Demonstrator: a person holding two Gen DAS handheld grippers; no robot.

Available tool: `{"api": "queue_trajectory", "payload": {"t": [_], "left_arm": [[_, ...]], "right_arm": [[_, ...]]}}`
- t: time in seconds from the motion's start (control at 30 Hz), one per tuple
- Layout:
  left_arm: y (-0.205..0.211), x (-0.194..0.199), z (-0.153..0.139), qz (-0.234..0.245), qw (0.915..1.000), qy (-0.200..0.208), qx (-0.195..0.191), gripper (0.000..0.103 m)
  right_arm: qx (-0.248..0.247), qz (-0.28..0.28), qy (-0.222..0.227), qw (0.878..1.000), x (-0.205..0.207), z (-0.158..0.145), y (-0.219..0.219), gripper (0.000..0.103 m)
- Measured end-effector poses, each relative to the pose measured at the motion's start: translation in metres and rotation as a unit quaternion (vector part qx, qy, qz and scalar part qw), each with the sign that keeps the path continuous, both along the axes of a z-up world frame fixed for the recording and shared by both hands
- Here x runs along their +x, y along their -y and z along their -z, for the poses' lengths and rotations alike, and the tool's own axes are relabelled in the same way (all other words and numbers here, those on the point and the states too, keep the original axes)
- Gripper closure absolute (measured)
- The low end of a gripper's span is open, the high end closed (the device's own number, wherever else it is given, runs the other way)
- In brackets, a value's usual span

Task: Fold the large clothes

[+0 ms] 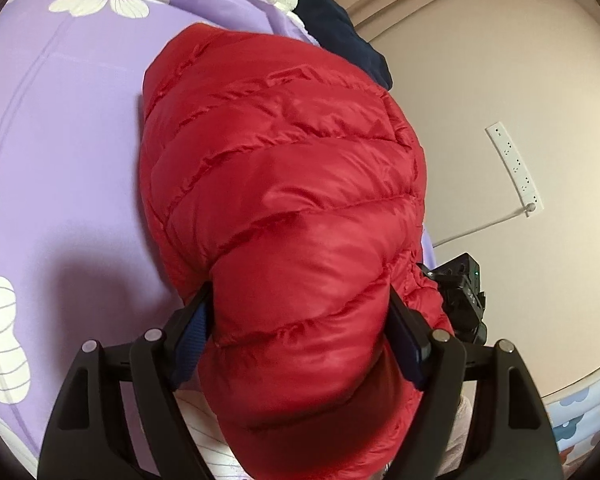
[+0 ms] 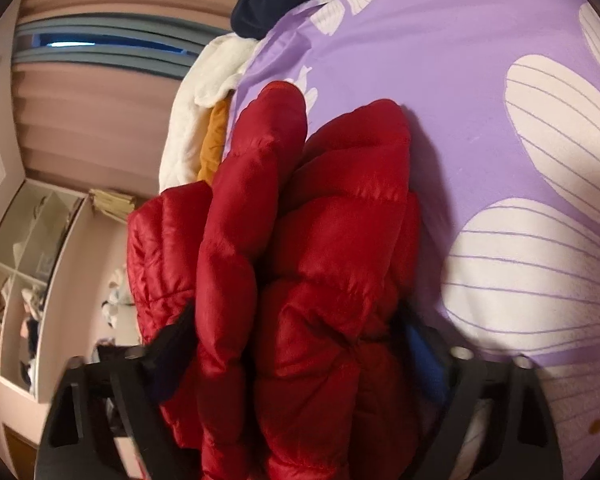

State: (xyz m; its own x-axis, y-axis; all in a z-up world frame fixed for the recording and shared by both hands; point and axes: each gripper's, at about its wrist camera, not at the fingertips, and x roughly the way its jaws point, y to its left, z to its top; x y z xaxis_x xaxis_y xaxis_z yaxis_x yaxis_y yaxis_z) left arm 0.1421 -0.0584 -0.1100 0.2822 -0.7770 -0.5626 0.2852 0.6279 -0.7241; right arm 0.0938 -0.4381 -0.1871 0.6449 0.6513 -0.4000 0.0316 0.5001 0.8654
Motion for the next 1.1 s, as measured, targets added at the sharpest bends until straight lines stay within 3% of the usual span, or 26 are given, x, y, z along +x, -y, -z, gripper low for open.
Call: {"api": "queue_trajectory", "payload": {"t": [0.1,0.2,0.3,0.7,1.1], "left_arm": [[0.007,-0.004,-0.002,0.002,0.9997,0.011,0.021,0.025],[0.016,-0.01,-0.011,0.006,0.998,0.04,0.048,0.029],[0.022,-0.017,-0.021,0.008,0.9955,0.069,0.065,0.031],[0.016,-0.035,-0.041,0.002,0.9912,0.113,0.069,0.032],[0.001,-0.051,-0.054,-0.019,0.989,0.131,0.066,0.032]], "right_arm": [[0.019,-0.004,0.012,1.0,-0.004,0.004,0.001,0.049],[-0.011,-0.003,0.04,0.999,-0.011,-0.006,-0.006,0.064],[-0.035,-0.003,0.066,0.997,-0.014,-0.017,-0.011,0.071],[-0.031,-0.002,0.127,0.991,-0.025,-0.037,-0.013,0.073],[-0.043,-0.017,0.15,0.988,-0.013,-0.059,-0.032,0.073]]}}
